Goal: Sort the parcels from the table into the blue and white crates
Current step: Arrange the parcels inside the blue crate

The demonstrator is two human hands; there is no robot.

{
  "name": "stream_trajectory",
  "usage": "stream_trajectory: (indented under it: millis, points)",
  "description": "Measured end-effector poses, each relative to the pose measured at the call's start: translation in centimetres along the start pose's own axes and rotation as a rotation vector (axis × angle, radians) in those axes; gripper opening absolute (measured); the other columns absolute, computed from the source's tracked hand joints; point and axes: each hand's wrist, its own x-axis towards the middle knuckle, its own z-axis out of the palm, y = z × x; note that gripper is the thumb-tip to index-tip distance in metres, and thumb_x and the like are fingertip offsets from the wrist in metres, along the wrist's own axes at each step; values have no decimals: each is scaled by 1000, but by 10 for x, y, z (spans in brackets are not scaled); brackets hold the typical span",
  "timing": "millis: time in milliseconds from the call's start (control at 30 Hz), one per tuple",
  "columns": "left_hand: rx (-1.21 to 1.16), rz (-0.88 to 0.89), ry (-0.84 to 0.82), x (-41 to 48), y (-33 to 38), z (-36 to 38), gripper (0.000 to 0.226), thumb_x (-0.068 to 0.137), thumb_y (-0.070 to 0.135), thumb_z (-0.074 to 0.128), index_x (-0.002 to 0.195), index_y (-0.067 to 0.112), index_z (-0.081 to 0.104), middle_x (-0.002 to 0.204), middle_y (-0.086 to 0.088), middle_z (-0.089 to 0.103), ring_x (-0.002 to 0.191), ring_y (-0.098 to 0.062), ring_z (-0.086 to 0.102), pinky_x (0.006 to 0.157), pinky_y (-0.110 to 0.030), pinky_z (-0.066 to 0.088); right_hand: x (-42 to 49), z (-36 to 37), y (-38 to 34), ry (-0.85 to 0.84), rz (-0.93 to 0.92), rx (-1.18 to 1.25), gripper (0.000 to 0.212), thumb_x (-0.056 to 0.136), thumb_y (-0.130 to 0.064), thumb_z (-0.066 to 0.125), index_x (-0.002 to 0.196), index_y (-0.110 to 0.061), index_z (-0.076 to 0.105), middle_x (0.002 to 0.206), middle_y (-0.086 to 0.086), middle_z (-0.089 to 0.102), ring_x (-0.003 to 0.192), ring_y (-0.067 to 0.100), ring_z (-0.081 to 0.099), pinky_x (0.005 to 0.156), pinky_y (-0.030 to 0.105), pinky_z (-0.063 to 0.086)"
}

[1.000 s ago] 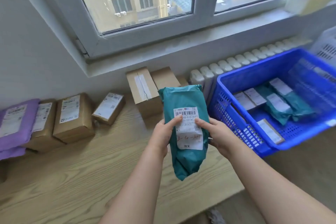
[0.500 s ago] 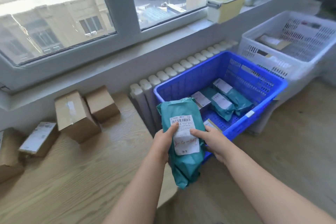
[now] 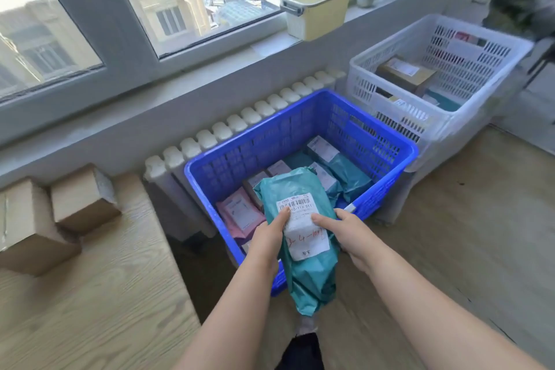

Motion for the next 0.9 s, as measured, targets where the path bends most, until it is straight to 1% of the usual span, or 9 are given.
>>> stream_trajectory:
  millis: [133,267,333,433,533,633,700,833,900]
  points:
    - [12,-40,37,43,19,28,32,95,38,63,112,11,68,94,-6,76,80,-20,73,58,-26,54,45,-19,-20,20,11,-34,37,85,-28,77,116,-12,64,106,5,75,98,24,72,91,44,57]
    - [5,-81,51,85,40,56,36,95,38,64,115,9,68,101,-9,76,92,-27,73,83,-38,58,88,-38,-47,35,36,-84,37,86,-28,75,117,-12,63,107,6,75,97,24,72,78,38,59]
    - [8,-99,38,104,51,72,28,96,35,62,111,11,68,99,-8,75,92,-26,72,86,-38,57,108,-49,-61,35,47,-94,36,86,-29,76,116,-13,63,107,5,74,96,23,72,85,41,59]
    - [12,-125,23,127,64,89,16,96,30,60,100,15,66,90,-4,74,82,-22,71,75,-33,56,131,-61,-77,54,54,-70,36,88,-23,74,119,-14,59,111,6,72,99,24,71,92,44,56]
    - [44,-159,36,142,72,99,13,97,27,58,93,16,64,85,-3,70,74,-20,68,62,-27,52,149,-68,-85,34,86,-67,34,89,-20,72,120,-12,59,110,7,72,97,24,72,86,40,58]
    - [43,-167,82,169,79,111,13,98,24,57,90,16,61,85,0,67,75,-17,65,60,-26,49,181,-77,-95,-13,123,-98,25,91,-16,69,114,-12,62,104,7,74,91,22,73,76,32,58]
    - [53,-180,125,193,78,119,10,100,22,55,97,14,60,87,0,66,77,-16,65,60,-27,48,210,-85,-100,-62,152,-147,24,91,-15,69,114,-12,63,103,6,75,91,22,73,79,34,59]
    - [101,-215,202,230,73,135,19,98,18,54,110,8,65,100,-7,72,90,-23,70,80,-37,57,257,-101,-95,-134,212,-251,29,92,-14,68,120,-13,61,106,4,74,91,19,73,73,29,57]
    - [123,-210,233,253,68,145,28,97,15,54,120,6,65,108,-9,72,97,-26,70,93,-42,55,286,-111,-93,-183,235,-327,32,91,-16,68,122,-15,59,108,1,73,94,18,72,81,33,58]
